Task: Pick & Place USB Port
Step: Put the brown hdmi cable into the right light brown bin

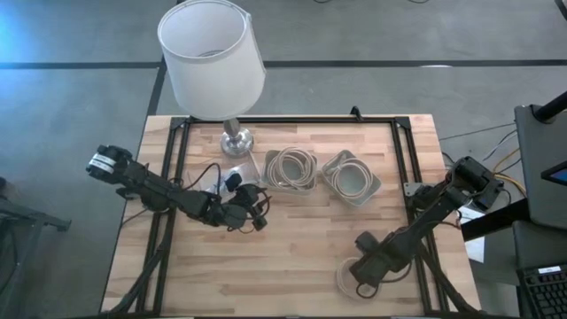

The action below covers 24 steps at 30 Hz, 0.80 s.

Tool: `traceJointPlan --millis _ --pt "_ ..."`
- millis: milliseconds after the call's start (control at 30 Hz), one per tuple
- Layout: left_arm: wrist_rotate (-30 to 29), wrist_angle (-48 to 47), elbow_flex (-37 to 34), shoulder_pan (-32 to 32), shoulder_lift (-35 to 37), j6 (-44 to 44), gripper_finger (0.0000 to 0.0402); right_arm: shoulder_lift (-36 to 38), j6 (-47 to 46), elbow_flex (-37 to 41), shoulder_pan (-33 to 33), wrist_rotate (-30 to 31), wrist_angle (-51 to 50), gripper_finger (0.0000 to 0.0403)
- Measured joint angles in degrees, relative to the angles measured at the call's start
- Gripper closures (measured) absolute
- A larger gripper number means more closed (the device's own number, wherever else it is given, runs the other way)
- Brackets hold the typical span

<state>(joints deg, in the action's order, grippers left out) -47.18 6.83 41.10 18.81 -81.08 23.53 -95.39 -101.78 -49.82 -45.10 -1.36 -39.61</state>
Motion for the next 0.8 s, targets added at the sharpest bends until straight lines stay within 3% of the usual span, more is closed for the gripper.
traceJointPlan --millis 200,367,600,700,800 --pt "0.0 0.0 -0.1 0.0 0.0 0.0 0.0257 -0.2 0.6 -0.2 0.5 0.6 0.1 0.0326" --pt "0.0 -0.1 -0.1 0.0 0.0 -0.4 0.0257 -0.7 10.7 -2.7 0.5 2.3 0.8 0.0344" --pt "0.0 0.0 -0.1 0.0 0.0 -2.3 0.0257 -0.7 21.8 -8.3 1.3 11.2 -0.2 0.0347" --pt "0.0 0.0 -0.1 0.0 0.0 -2.3 0.0257 -0.6 25.2 -13.0 2.7 14.8 -5.0 0.0347" --pt "0.0 0.0 -0.1 0.0 0.0 -2.2 0.0257 -0.6 31.1 -18.1 4.4 23.0 -12.7 0.0348"
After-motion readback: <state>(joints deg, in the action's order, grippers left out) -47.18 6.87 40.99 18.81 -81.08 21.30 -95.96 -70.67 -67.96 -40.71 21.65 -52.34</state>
